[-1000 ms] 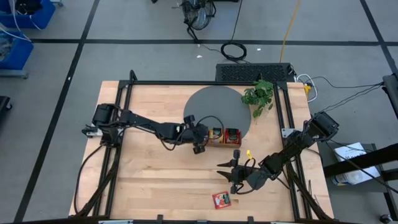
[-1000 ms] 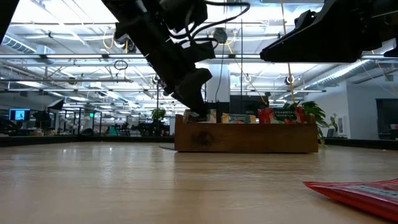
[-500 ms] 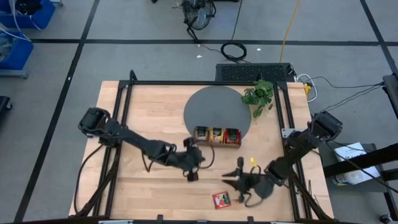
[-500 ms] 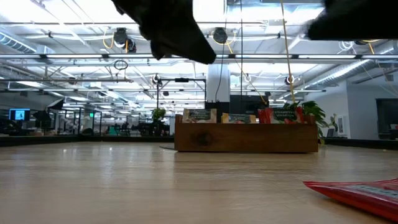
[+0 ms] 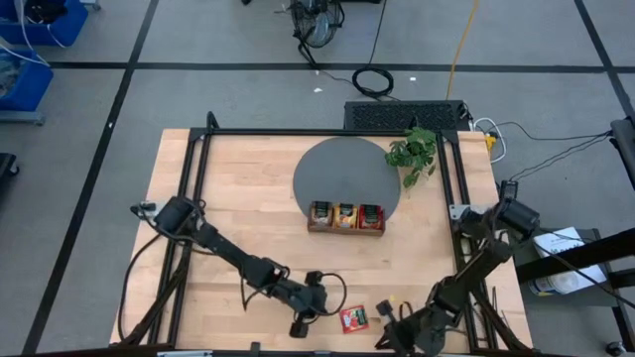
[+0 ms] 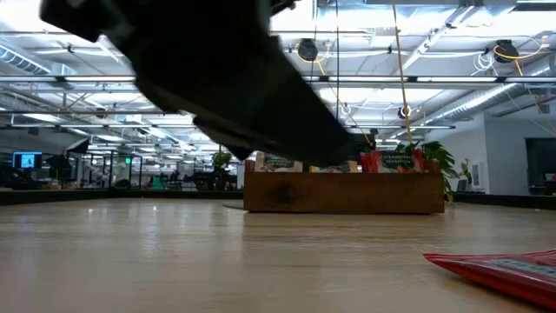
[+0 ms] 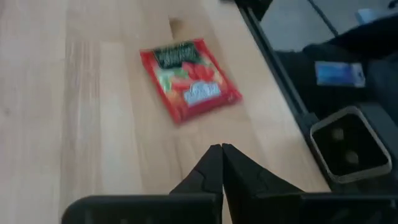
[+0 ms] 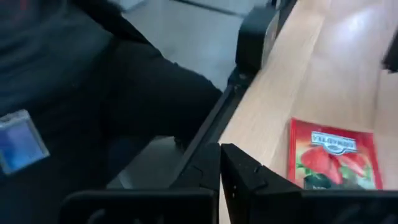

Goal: Pick & Place Tea
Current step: Put the red tea bag into the middle wooden organizer

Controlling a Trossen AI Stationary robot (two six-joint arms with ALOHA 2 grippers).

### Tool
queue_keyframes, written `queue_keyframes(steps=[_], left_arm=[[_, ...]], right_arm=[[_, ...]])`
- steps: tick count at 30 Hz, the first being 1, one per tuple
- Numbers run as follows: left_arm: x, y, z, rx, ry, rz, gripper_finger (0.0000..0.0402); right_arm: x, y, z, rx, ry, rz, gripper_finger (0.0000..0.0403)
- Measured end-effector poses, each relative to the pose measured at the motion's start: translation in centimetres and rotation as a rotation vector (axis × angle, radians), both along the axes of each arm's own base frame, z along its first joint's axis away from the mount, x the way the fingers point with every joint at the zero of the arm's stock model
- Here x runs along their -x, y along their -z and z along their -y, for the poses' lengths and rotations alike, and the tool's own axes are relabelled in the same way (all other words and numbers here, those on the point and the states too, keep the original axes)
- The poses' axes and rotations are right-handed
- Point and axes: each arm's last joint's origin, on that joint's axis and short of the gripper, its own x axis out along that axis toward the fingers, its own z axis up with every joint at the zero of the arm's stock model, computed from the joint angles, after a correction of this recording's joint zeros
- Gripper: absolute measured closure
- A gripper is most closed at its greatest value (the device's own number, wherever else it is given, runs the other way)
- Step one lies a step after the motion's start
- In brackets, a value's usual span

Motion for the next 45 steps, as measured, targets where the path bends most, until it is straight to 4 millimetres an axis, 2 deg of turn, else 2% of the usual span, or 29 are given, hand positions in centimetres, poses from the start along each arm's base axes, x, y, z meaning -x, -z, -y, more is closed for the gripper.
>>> queue_keyframes(steps=[3, 7, 14, 19, 24, 31, 37, 45], left_arm=[[-0.7, 0.2, -0.3, 0.0, -0.018, 0.007, 0.0396], [-1.3, 0.3, -1.2, 0.007, -0.038, 0.002, 0.0394], [-1.4, 0.3, -1.2, 0.012, -0.01, 0.004, 0.0398], [-1.5, 0.2, -1.3, 0.01, -0.005, 0.02, 0.0388], [-1.3, 0.4, -1.3, -0.003, -0.004, -0.003, 0.0398], [-1.2, 0.6, -1.4, -0.012, -0.005, -0.021, 0.0391], [-1.4, 0.6, -1.7, -0.006, -0.02, -0.029, 0.039], [-1.3, 0.9, -2.0, -0.003, -0.042, -0.061, 0.0398]], right_arm=[[-1.3, 1.3, -0.5, 0.012, 0.0, -0.034, 0.0402], [-2.6, 3.2, 0.4, 0.049, 0.048, -0.082, 0.0402], [-5.0, 4.3, 2.5, 0.001, 0.023, -0.18, 0.0402], [-6.3, 4.8, 4.3, 0.013, 0.088, -0.237, 0.0402], [-6.6, 5.0, 5.4, 0.059, 0.169, -0.267, 0.0402], [-6.3, 5.4, 6.1, 0.16, 0.259, -0.271, 0.0403], [-6.1, 4.9, 6.9, 0.24, 0.401, -0.227, 0.0403], [-5.4, 3.6, 5.2, 0.202, 0.285, -0.136, 0.0403]])
